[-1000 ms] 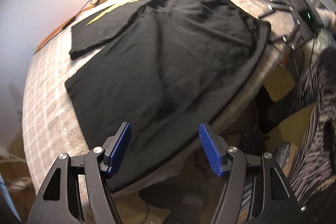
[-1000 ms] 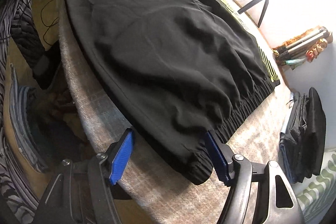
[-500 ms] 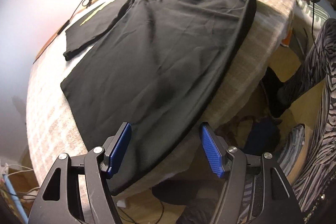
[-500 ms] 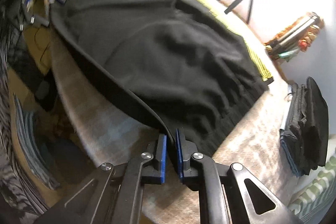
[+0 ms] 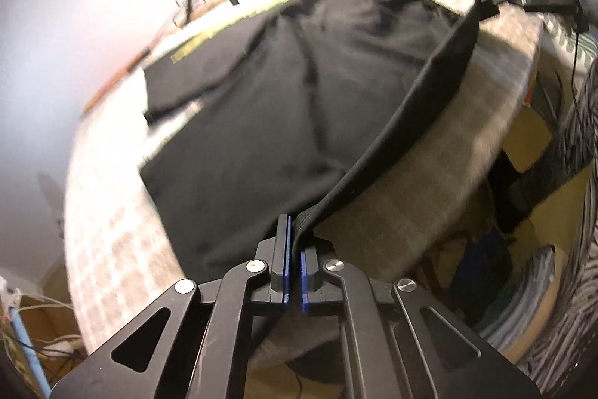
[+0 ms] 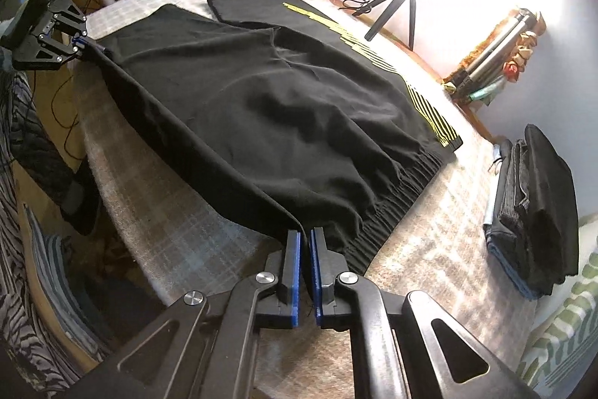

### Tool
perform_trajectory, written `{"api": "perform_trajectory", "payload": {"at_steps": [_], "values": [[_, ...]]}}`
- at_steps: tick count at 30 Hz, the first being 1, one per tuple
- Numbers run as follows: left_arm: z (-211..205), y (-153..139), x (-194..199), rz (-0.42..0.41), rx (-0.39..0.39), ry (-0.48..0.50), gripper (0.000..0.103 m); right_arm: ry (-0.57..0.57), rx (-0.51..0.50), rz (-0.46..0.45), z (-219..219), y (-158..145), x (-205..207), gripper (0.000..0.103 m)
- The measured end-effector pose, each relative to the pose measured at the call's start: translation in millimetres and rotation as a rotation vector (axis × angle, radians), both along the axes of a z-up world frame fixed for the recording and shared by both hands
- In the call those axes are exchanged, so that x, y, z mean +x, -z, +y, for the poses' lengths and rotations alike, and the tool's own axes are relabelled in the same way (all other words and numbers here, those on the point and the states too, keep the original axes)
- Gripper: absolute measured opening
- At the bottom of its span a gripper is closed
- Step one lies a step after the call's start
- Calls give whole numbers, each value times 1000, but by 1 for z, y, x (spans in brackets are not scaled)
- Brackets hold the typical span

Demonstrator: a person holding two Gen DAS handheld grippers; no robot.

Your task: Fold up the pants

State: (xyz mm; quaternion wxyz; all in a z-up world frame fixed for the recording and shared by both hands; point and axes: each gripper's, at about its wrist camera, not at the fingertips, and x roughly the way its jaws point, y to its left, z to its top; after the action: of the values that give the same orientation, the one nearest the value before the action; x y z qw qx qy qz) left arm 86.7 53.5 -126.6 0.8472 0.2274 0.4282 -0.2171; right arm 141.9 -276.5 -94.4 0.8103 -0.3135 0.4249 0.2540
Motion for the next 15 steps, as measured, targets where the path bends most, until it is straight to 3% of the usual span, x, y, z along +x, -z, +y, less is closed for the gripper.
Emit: {"api": "perform_trajectory", "payload": {"at_steps": [8, 11, 15], "values": [[8, -47, 27, -171, -113, -88, 1, 46, 63, -81, -4, -20, 0, 0], [6, -56, 36, -194, -130, -89, 1, 68, 83, -110, -6, -29, 5, 0], [4, -56, 46, -196, -125, -80, 1, 11, 154, -20, -10, -32, 9, 6]]}}
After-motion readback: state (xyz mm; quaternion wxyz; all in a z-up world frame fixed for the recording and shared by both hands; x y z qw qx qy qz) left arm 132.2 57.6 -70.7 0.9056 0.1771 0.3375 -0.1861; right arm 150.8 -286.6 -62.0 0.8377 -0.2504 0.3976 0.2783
